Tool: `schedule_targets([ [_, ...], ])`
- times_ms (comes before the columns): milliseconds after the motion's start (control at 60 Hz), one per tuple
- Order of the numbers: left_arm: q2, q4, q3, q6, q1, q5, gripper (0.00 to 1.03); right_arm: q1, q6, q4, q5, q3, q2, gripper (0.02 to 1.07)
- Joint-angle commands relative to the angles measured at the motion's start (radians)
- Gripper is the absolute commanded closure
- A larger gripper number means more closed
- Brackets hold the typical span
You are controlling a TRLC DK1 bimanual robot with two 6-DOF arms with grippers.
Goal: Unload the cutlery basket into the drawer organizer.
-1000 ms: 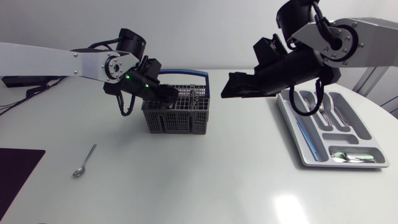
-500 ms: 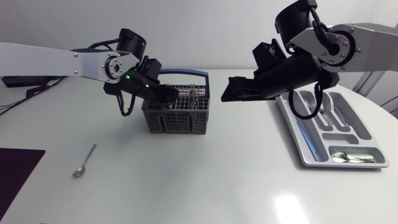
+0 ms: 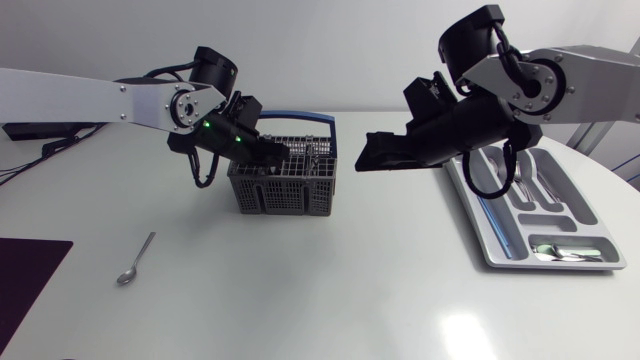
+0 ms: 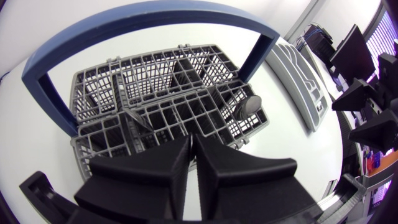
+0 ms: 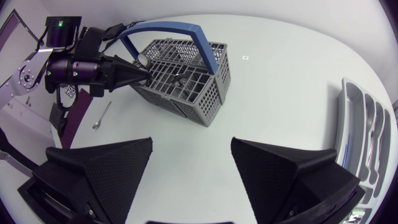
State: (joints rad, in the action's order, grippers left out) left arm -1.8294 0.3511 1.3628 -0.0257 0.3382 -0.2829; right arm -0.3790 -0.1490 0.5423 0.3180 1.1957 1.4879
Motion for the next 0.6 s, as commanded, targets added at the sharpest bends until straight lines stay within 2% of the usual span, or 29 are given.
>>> schedule_targets([
  [0, 0.033, 0.009, -0.018, 0.007, 0.002, 0.001, 0.99, -0.012, 0.011, -0.008, 0.0, -0.028, -0.008, 0.16],
  [100, 0.048, 0.011, -0.021, 0.003, 0.002, -0.001, 0.99, -0.018, 0.011, -0.008, -0.002, -0.031, -0.011, 0.16],
  [367, 0.094, 0.011, -0.028, -0.029, -0.018, -0.082, 0.99, -0.023, 0.011, -0.007, -0.005, -0.045, -0.023, 0.16],
  [583, 0.165, 0.011, -0.041, -0.033, -0.022, -0.082, 0.99, -0.026, 0.016, -0.007, -0.005, -0.053, -0.037, 0.16],
])
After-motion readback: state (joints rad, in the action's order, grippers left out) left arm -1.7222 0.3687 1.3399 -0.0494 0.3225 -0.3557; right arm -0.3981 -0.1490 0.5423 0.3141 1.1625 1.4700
